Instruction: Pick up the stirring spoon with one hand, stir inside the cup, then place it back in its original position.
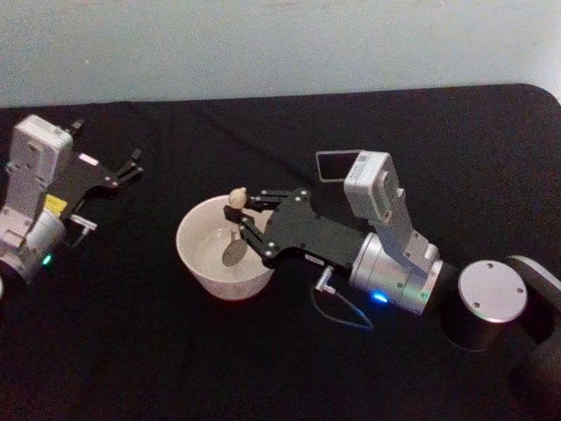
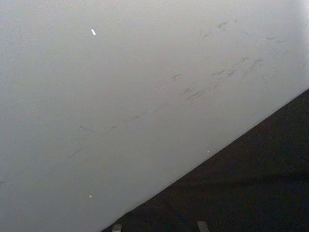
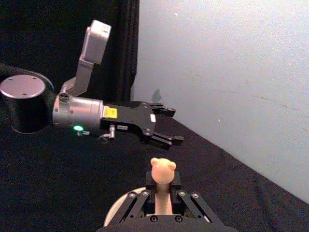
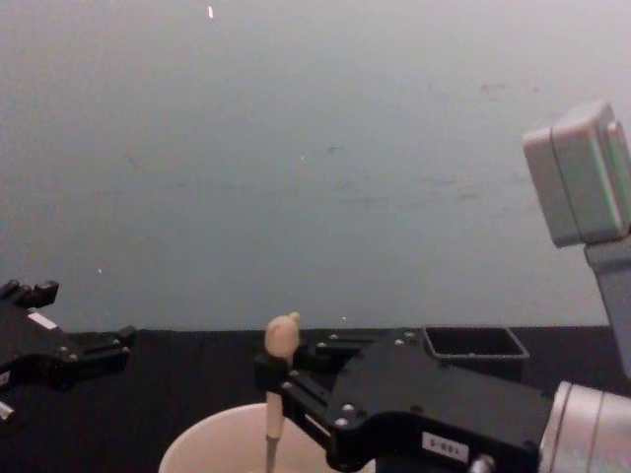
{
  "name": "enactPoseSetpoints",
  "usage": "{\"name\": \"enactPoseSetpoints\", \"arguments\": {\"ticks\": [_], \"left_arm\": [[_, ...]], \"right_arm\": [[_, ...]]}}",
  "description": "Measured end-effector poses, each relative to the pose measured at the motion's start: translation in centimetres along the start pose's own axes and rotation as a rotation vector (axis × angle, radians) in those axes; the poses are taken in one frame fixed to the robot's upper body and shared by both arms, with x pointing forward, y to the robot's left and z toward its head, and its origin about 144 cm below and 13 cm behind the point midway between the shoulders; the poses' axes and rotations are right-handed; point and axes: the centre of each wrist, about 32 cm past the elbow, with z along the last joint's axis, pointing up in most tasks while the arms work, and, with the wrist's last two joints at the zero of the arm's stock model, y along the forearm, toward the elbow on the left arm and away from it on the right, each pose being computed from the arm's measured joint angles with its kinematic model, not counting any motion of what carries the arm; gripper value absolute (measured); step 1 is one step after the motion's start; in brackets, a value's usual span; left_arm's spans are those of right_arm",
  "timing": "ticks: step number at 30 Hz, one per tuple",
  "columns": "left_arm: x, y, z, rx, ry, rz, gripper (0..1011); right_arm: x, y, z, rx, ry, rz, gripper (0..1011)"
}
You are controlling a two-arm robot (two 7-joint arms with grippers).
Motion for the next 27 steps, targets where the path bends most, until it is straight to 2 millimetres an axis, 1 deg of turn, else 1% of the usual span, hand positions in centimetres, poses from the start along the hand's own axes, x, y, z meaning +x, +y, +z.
{"name": "enactPoseSetpoints", "arguments": {"ticks": [16,27], "left_arm": [[0.0,0.0,0.0,0.0,0.0,0.0,1001],[0.0,0.0,0.0,0.0,0.0,0.0,1001]], "right_arm": [[0.7,-1.7,0.1,-0.014,-0.006,-0.036,172],[0.2,-2.8,0.5,-0.016,0.012,-0.01,172]]}}
